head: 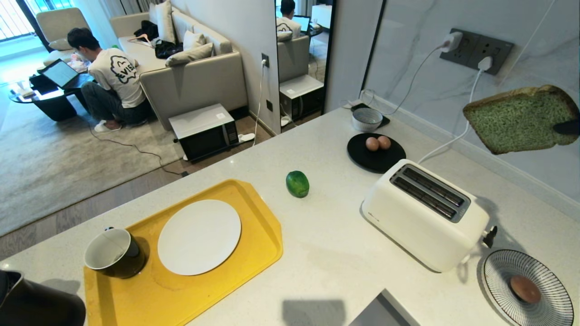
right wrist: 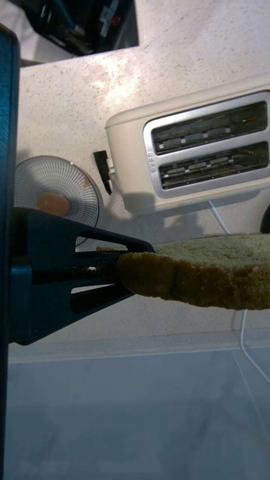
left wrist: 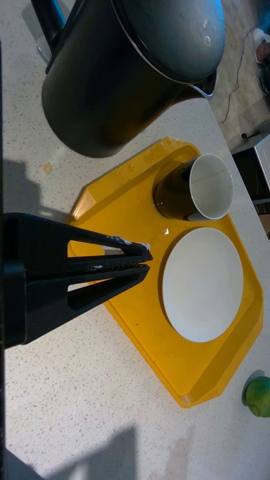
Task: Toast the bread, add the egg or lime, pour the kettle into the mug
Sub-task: Put the bread slices in the toaster
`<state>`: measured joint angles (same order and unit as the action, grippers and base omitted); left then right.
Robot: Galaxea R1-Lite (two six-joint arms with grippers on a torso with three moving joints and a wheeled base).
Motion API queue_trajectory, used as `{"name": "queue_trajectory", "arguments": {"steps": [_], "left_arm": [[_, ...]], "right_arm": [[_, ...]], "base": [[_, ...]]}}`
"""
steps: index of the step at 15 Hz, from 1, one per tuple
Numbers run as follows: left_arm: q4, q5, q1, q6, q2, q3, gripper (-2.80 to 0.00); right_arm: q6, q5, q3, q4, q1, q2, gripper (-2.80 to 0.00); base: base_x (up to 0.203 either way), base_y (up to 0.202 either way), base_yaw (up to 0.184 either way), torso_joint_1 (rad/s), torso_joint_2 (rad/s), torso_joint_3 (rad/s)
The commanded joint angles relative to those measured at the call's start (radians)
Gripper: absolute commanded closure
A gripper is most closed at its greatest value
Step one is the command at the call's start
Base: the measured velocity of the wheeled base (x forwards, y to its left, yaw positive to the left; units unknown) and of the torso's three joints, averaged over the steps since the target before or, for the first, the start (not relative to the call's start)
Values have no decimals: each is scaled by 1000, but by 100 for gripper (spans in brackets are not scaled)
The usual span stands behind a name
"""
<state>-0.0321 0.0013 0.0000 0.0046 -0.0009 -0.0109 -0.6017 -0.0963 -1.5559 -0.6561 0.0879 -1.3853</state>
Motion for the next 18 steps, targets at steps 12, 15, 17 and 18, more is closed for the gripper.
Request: {"name": "queue_trajectory", "arguments": {"steps": [12,15,17,18], "left_arm": [[0,0,0,0,1,0,0],[0,0,0,0,1,0,0],[0,0,0,0,1,0,0],[0,0,-2,0,1,0,0]], "right_arm": [[-96,-23,111,-8,-73,-80,0],[-89,-23,112,-8,-95,-111,0],[-89,-23,112,-8,-100,-129,0],[-90,-22,111,-5,-100,-140,0]], "base": [[0,0,0,0,0,0],[0,0,0,0,0,0],[0,0,0,0,0,0],[0,0,0,0,0,0]]}}
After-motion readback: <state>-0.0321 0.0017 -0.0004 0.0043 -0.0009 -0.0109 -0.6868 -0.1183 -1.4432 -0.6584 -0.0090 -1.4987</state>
